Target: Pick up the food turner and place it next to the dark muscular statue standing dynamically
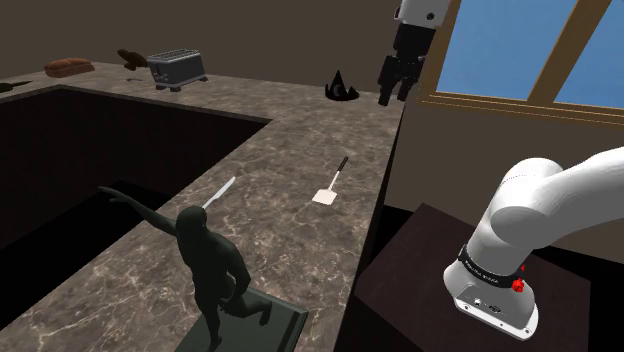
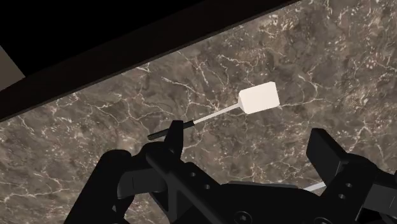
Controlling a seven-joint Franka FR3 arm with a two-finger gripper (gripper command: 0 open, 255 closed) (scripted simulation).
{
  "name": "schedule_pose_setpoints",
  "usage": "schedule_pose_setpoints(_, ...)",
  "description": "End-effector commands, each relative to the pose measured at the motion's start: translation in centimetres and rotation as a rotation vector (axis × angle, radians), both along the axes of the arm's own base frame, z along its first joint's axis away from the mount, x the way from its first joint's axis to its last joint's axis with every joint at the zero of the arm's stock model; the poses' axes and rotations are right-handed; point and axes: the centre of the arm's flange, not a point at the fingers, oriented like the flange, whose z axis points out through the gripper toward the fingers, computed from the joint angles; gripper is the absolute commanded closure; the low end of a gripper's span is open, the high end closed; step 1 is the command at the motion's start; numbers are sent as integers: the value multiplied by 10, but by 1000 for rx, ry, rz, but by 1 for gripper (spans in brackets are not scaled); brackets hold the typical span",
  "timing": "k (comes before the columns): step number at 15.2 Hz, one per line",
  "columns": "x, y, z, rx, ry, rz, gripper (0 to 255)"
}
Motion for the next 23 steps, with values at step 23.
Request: schedule_pose_setpoints(23,157,48,-241,-111,108,-1179,0)
